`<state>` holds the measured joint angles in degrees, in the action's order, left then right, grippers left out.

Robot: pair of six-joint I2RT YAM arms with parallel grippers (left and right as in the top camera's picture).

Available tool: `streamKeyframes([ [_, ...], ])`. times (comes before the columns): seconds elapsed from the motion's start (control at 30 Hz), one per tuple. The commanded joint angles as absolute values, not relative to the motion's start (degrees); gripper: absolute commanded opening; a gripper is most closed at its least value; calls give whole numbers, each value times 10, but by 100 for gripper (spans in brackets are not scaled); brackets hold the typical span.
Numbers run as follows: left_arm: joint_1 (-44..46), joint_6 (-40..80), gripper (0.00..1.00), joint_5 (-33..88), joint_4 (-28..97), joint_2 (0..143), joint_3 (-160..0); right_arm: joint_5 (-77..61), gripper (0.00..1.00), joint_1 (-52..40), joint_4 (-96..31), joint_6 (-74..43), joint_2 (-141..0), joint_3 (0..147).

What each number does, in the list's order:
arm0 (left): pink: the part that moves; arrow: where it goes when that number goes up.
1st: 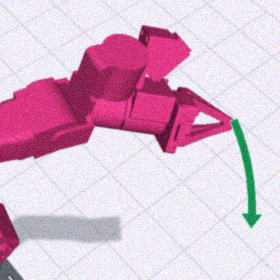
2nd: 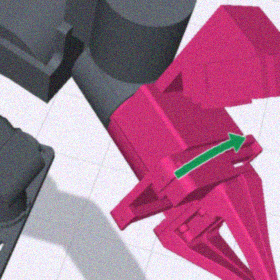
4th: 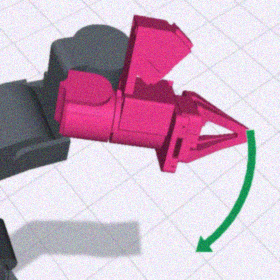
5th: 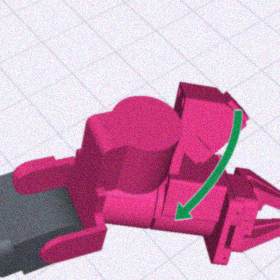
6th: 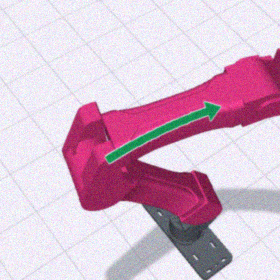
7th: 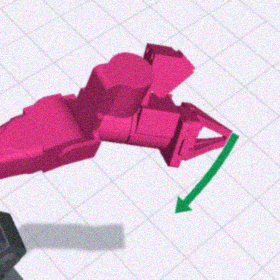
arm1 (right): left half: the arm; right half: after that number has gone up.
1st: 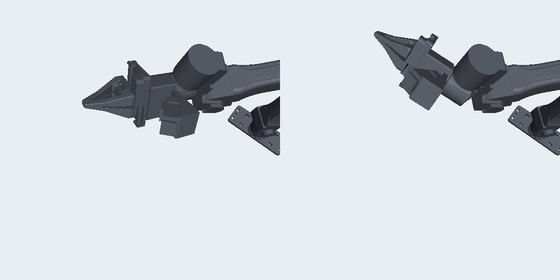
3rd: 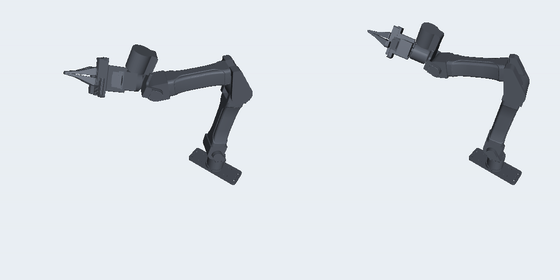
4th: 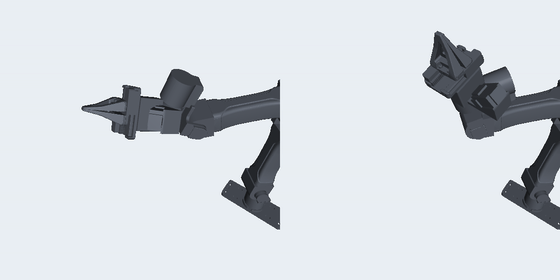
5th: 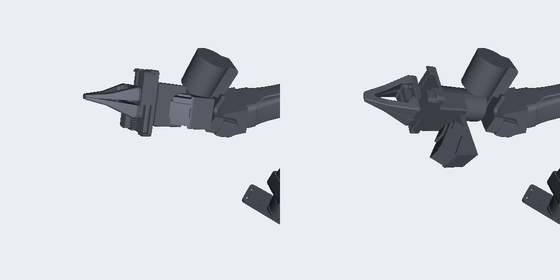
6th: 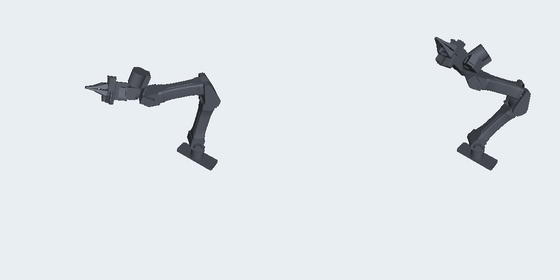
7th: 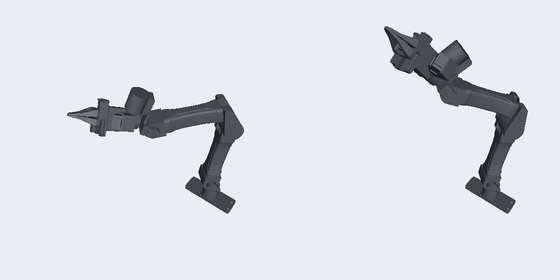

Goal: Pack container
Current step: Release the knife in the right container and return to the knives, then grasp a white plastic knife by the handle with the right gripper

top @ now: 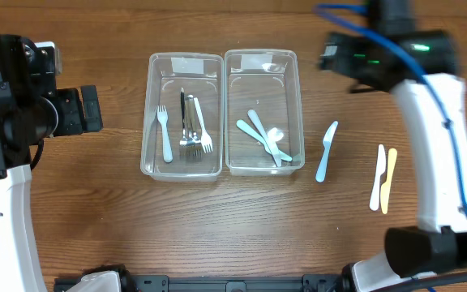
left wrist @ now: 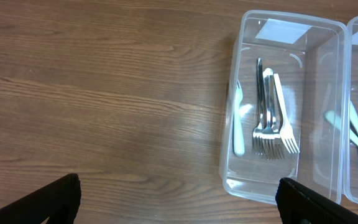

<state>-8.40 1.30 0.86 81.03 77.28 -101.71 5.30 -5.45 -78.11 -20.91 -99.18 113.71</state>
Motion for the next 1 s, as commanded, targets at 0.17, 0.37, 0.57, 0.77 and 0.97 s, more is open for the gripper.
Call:
streamKeyframes([
  [0.17,-90,2,100,15,812,776,-1013,23,100,46,-771,-221,-1003,967],
  [0.37,-90,2,100,15,813,776,-1013,6,100,42,-666,-221,-1003,780],
  [0.57,-90,2,100,16,812,776,-1013,-1,100,29,-594,-190,-1003,663],
  [0.77,-90,2,100,16,813,776,-1013,-1,100,-15,-582,-166,-1003,645],
  [0.97,-90,2,100,16,814,776,-1013,-1,99,-29,-560,-178,-1005,608],
])
